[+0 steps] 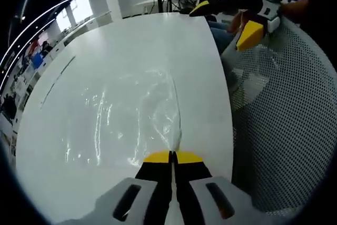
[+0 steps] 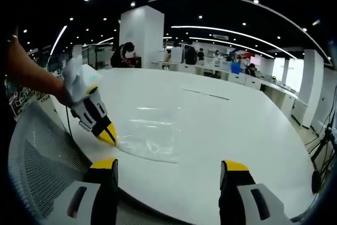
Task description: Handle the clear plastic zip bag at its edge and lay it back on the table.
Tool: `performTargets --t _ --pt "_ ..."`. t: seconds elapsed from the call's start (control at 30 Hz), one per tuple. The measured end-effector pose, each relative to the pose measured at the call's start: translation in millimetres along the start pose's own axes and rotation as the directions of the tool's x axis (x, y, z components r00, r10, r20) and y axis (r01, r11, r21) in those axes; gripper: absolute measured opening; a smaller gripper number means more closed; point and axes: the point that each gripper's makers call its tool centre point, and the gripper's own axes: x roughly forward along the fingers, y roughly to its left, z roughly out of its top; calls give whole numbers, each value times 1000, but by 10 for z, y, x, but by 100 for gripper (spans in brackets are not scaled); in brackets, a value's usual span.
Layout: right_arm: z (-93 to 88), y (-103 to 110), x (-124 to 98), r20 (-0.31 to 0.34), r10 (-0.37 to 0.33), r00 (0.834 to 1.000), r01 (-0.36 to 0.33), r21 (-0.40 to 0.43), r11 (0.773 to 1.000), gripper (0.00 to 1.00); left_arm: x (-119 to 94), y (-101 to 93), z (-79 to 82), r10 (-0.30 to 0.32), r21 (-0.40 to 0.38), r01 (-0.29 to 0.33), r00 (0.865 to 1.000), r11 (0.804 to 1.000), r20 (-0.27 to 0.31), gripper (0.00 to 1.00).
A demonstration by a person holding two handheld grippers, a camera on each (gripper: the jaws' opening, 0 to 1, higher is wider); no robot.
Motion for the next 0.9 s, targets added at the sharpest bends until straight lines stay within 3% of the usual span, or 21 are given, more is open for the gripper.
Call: performTargets --t 0.47,0.9 --pt "27 43 -23 -25 25 999 -26 -55 998 85 -161 65 91 31 17 -31 999 999 15 0" --pt "446 -126 20 10 31 999 -29 -177 984 88 -321 166 221 65 33 -66 997 997 31 0"
